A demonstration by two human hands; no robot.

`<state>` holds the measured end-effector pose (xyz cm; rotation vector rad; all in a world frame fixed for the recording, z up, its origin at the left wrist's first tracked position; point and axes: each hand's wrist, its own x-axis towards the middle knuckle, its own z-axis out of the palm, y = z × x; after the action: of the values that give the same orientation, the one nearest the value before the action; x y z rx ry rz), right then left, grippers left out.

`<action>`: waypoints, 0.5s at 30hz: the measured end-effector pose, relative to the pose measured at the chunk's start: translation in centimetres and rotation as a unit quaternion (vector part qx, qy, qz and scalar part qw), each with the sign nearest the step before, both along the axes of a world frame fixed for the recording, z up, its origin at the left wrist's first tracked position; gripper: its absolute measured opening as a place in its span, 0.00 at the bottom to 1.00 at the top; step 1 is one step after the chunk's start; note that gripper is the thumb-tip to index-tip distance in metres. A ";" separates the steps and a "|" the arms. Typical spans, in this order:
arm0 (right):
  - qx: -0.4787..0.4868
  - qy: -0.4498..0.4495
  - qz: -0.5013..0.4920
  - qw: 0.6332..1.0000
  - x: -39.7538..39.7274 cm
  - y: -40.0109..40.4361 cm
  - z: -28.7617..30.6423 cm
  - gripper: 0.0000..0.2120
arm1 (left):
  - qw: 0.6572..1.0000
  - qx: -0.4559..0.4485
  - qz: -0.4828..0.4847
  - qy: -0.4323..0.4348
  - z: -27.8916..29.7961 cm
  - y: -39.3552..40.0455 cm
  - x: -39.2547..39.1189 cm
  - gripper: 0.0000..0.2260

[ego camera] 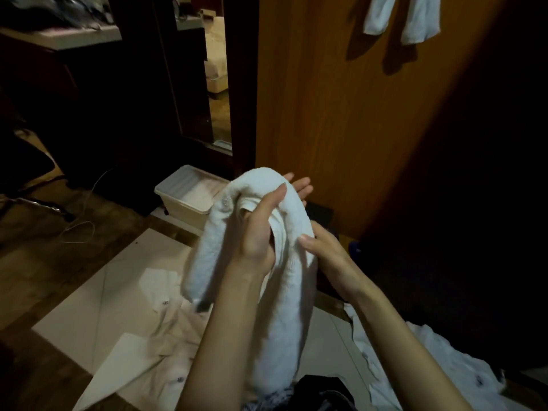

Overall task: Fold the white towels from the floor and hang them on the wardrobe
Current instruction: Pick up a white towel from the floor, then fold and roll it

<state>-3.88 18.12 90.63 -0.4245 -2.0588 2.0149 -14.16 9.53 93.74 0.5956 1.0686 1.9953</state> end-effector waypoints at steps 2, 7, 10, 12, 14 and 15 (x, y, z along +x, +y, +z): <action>0.081 0.039 -0.060 0.994 0.4 -0.9 -1.0 0.31 | 0.999 -0.023 0.033 0.034 0.1 0.1 0.0 0.14; 0.207 0.077 -0.165 0.961 -0.4 -2.9 -2.9 0.38 | 0.991 -0.030 0.108 0.067 0.4 0.7 0.8 0.14; 0.227 0.098 -0.255 0.935 -1.8 -3.4 -3.7 0.36 | 0.987 -0.033 0.135 0.085 0.8 1.0 1.5 0.12; 0.239 0.094 -0.290 0.922 -2.5 -3.3 -4.4 0.34 | 0.985 -0.035 0.139 0.098 1.2 0.8 1.7 0.12; 0.204 0.073 -0.309 0.926 -3.0 -2.9 -4.9 0.33 | 0.987 -0.030 0.121 0.099 1.4 0.5 1.4 0.14; 0.184 0.068 -0.307 0.931 -3.1 -2.7 -5.1 0.32 | 0.988 -0.028 0.112 0.104 1.4 0.3 1.2 0.14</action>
<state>-6.97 15.40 85.57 -0.7174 -1.8487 1.2329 -13.01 9.81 95.14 0.6907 1.3650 2.1223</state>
